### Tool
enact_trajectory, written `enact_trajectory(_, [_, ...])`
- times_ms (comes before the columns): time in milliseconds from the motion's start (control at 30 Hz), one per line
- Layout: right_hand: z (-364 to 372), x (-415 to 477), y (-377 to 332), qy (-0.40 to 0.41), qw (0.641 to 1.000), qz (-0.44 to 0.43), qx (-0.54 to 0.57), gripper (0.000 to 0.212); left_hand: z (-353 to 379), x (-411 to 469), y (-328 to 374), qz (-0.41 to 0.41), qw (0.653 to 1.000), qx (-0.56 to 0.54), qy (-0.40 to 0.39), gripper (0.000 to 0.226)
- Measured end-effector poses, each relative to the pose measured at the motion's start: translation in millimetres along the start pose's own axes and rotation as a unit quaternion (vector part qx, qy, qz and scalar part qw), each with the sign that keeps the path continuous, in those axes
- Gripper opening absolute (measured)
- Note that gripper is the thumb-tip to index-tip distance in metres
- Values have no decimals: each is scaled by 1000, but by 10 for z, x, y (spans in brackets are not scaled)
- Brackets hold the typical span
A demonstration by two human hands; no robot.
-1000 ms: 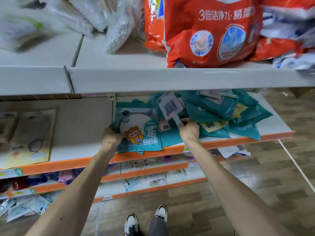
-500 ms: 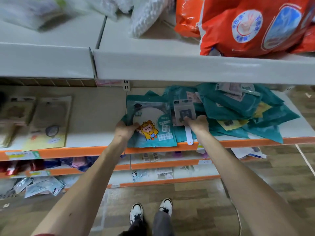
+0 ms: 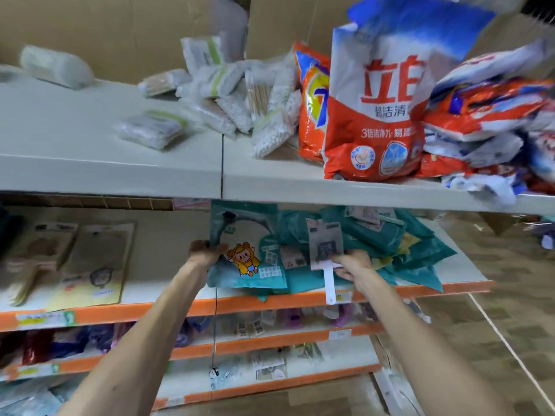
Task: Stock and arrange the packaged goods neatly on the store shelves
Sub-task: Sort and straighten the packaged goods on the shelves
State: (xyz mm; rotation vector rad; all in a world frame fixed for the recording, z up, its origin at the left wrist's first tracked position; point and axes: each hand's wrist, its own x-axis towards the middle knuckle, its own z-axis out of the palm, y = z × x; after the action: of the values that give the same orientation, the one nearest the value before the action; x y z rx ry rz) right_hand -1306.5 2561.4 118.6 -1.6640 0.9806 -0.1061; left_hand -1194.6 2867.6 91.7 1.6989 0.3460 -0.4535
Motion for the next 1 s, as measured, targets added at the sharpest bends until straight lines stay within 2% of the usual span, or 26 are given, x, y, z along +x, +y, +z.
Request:
enact_trajectory(67, [-102, -71, -153, 14, 1000, -20, -11, 23, -87, -10, 124, 15, 1000, -16, 1, 19])
enact_trajectory(233, [-70, -461, -284, 20, 995, -89, -52, 7, -285, -201, 227, 55, 997, -51, -7, 28])
enact_trajectory(300, [3, -638, -132, 11, 989, -112, -97, 13, -330, -329, 156, 56, 997, -50, -9, 24])
enact_trajectory(400, [61, -912, 227, 4, 985, -106, -138, 19, -369, -564, -30, 70, 997, 36, 12, 23])
enact_trajectory(567, [89, -1477, 688, 29, 994, -70, -75, 15, -585, -1139, -449, 92, 992, 80, -20, 14])
enact_trajectory(667, [172, -1802, 908, 59, 995, -73, -34, 11, -876, -1452, -699, 84, 994, 60, -28, 10])
enact_trajectory(800, [477, -2304, 1092, 82, 985, -102, -108, 25, -1425, -1672, -950, 79, 995, 57, -12, 14])
enact_trajectory(900, [779, -2623, 1110, 59, 984, -125, -116, 35, -1872, -1830, -1051, 71, 996, 49, 15, 18])
enact_trajectory(1000, [1112, -2860, 1042, 33, 988, -122, -91, 27, -2318, -1951, -1077, 65, 997, 32, 35, 18])
